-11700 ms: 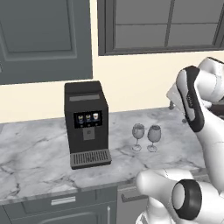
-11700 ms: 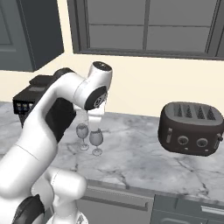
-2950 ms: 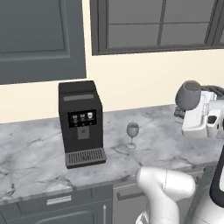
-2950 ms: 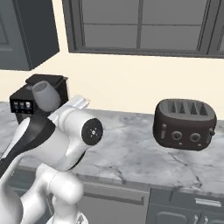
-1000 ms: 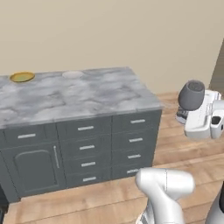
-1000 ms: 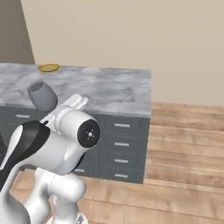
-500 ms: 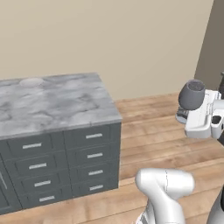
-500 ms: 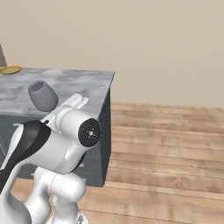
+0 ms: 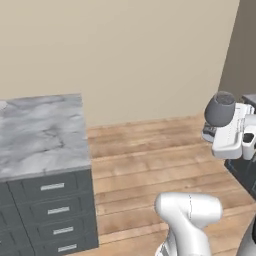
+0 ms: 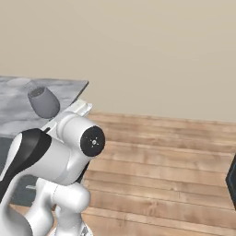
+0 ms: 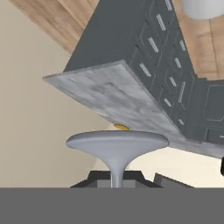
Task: Retrieve the wine glasses from the counter and place one next to each plate.
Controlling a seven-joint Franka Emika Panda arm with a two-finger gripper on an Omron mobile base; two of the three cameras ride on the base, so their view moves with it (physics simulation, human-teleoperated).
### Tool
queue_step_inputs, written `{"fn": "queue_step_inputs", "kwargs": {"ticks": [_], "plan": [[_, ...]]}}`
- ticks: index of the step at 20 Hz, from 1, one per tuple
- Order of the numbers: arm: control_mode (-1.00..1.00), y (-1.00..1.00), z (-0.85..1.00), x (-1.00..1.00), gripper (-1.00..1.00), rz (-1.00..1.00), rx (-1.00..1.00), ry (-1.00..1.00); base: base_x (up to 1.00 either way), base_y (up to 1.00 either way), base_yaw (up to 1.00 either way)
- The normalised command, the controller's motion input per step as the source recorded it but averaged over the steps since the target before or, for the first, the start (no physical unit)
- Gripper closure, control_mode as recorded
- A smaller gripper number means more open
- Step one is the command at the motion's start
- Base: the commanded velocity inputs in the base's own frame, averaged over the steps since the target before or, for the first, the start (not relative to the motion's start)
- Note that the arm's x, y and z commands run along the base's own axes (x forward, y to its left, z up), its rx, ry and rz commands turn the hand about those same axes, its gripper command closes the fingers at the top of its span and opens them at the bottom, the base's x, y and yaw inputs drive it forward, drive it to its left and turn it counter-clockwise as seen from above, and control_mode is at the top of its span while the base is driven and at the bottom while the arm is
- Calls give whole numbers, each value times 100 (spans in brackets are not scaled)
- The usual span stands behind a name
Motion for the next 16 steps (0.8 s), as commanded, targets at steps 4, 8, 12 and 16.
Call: {"fn": "queue_step_inputs", "kwargs": {"ticks": [4, 8, 12, 16], "plan": [[100, 0, 0, 0, 100, 0, 0, 0, 100, -100, 38], [100, 0, 0, 0, 100, 0, 0, 0, 100, -100, 35], [100, 0, 0, 0, 100, 0, 0, 0, 100, -100, 31], [100, 0, 0, 0, 100, 0, 0, 0, 100, -98, 45]]}}
